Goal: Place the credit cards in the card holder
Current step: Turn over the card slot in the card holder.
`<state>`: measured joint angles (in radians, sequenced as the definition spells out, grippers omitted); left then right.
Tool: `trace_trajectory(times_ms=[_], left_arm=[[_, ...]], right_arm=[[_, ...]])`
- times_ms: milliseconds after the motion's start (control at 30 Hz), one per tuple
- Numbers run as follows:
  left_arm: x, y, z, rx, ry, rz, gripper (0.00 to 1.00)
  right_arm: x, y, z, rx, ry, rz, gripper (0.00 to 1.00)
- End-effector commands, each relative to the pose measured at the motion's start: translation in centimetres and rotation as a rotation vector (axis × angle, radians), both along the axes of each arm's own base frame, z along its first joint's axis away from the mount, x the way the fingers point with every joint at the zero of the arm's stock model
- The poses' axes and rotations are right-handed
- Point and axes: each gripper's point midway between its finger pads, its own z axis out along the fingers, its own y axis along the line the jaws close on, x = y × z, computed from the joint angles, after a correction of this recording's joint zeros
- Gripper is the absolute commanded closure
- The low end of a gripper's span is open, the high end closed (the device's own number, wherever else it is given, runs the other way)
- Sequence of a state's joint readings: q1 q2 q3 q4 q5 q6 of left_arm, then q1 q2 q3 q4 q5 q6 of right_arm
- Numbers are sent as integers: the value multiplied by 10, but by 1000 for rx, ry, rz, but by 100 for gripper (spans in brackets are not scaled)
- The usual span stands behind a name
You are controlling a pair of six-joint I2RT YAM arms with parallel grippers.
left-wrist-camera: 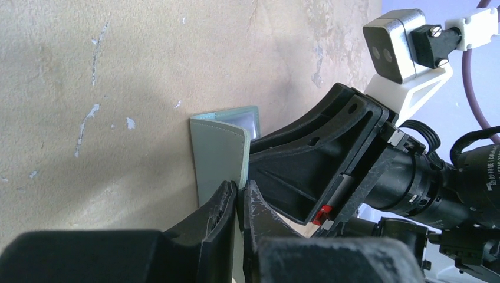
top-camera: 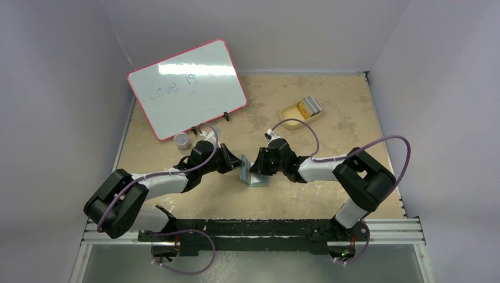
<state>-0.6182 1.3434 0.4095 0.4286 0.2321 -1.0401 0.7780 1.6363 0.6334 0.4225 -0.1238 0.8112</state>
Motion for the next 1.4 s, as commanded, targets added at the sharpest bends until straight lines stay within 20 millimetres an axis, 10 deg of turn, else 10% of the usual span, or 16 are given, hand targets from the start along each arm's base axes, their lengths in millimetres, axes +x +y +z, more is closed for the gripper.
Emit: trace_trajectory(times_ms=[0, 1367], left_arm=[[2, -14, 26, -111, -67, -34, 94], [0, -18, 15, -155, -56, -37, 97]], right_arm=[[-3, -4, -10, -22, 11, 1, 77], [-4, -4, -11, -23, 7, 12, 74]])
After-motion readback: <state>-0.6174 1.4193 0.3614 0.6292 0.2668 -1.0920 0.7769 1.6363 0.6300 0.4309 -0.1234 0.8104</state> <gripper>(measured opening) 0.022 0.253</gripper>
